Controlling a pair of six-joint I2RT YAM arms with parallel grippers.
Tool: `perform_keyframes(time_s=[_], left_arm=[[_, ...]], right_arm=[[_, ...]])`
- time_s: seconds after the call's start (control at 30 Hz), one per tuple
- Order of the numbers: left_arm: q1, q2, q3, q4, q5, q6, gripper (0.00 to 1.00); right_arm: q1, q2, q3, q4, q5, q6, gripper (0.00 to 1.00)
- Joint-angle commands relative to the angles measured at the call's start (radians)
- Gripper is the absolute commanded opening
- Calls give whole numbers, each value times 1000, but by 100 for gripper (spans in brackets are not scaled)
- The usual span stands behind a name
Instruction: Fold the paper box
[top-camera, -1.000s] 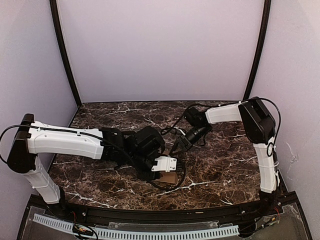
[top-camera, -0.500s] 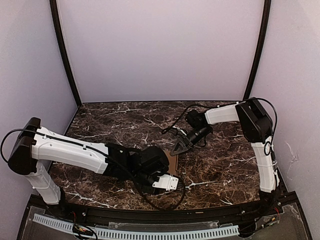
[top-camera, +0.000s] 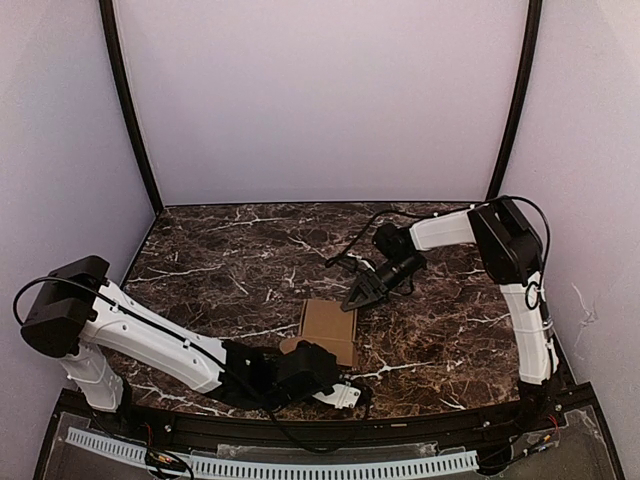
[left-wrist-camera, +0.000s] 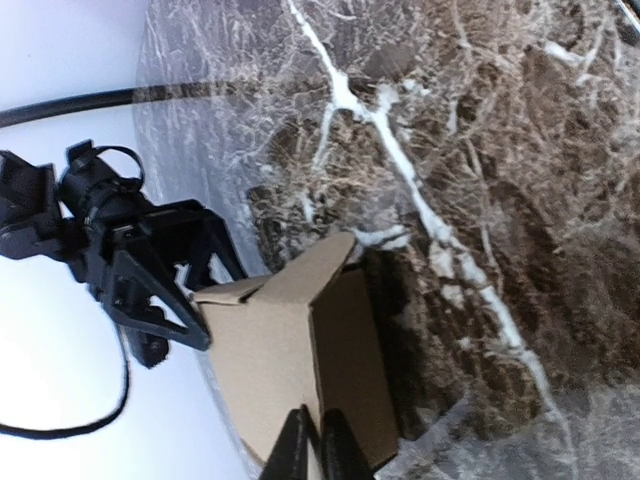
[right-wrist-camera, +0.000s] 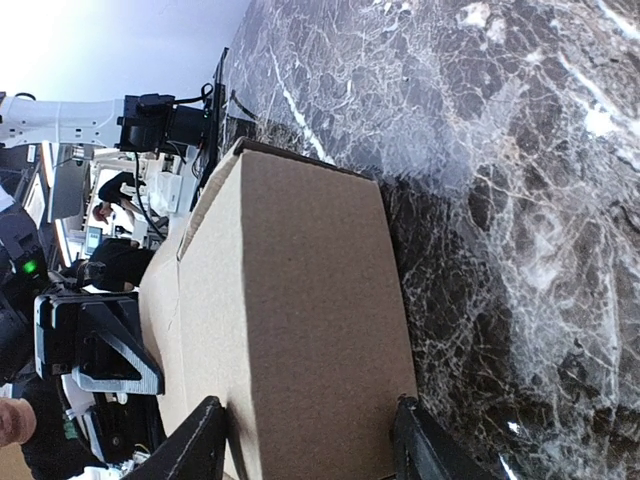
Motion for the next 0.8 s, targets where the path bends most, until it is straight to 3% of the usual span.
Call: perform_keyframes(time_s=[0.0,0.13,0.43,0.67,0.77], left_arm=[[-2,-7,-17,185,-128,120,2],[-2,-30,4,154,-120,103,1],[-1,-135,89,-150,-43,-53,1],[45,-166,177,-367,132,-221,1],[97,-158,218,-412,220,-268,1]], right_arm=[[-7,65,-11,-54,-30,7,56],[-5,60,-40,-48,-46,24,56],[32,-107,-251,179,-77,263,57],[59,-125,-394,508,-261,652,61],[59,-90,-470,838,-380,941,62]])
